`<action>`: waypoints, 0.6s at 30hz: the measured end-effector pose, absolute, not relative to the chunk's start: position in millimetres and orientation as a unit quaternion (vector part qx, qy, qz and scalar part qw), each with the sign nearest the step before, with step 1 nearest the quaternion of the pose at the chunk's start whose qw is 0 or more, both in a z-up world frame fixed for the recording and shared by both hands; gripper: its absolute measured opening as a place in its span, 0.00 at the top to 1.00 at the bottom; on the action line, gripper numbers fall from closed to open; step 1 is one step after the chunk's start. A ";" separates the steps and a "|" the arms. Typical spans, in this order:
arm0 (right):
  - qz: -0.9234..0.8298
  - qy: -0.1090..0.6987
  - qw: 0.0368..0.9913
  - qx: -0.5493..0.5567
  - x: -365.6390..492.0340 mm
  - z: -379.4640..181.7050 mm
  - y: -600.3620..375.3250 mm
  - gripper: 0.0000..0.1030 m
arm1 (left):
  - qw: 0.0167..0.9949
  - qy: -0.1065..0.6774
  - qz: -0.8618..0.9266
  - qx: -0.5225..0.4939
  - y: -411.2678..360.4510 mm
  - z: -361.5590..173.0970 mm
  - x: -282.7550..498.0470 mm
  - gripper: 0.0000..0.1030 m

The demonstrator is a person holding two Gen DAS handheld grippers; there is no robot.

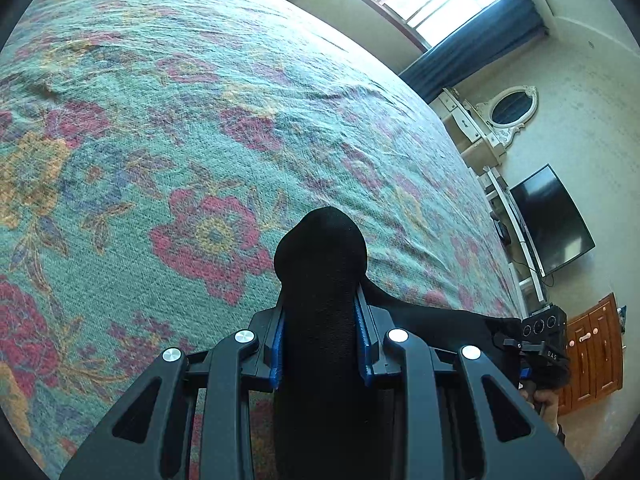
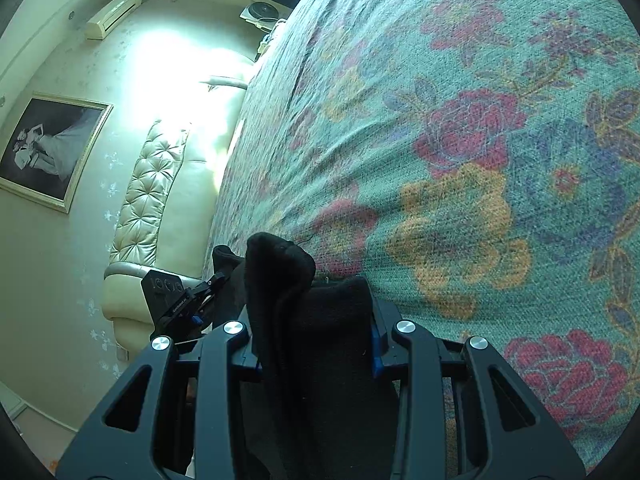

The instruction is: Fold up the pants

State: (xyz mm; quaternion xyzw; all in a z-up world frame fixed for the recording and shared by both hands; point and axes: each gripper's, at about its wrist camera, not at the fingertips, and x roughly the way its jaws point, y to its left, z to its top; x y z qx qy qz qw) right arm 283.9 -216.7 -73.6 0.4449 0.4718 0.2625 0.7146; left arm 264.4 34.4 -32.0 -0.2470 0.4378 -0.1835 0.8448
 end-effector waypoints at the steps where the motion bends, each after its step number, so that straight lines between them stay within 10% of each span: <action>1: 0.263 0.472 0.714 0.446 285.9 -74.1 -214.7 0.67 | 0.845 0.439 -0.182 -0.245 36.5 -31.9 267.4 0.72; 18: 0.262 0.468 0.691 0.484 314.7 -101.6 -201.6 0.66 | 0.805 0.476 -0.183 -0.304 67.8 -61.9 321.0 0.68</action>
